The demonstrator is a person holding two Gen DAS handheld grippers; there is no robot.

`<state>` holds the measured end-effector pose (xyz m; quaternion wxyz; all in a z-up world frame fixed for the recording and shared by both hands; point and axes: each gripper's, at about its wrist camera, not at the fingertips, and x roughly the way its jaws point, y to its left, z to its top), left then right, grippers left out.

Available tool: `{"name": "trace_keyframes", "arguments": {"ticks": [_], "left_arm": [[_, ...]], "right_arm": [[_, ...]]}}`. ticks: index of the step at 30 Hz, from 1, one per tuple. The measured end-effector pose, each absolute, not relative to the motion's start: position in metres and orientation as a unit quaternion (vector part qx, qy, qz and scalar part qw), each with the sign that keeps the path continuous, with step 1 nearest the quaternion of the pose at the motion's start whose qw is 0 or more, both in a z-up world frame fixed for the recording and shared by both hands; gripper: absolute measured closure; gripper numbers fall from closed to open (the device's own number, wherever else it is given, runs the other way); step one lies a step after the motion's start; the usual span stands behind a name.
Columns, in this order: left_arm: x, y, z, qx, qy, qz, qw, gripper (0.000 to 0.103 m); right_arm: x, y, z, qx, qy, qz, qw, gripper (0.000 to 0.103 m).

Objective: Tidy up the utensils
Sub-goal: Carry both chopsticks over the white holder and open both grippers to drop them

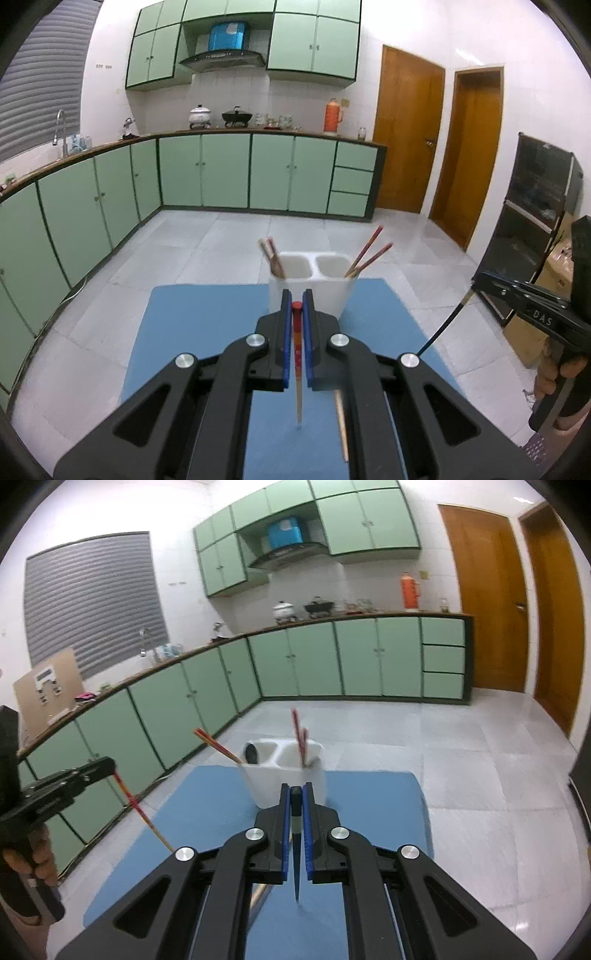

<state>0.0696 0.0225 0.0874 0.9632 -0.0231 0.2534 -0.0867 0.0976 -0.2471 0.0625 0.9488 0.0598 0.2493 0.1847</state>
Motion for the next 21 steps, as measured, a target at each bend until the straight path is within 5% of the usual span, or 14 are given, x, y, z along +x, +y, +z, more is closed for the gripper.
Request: {"name": "trace_keyframes", "arguments": {"ticks": [21], "left_arm": [[0.175,-0.024,0.187,0.0,0.109,-0.087,0.99,0.098]], "right_arm": [[0.205,-0.207,0.193,0.043,0.137,0.208,0.968,0.097]]}}
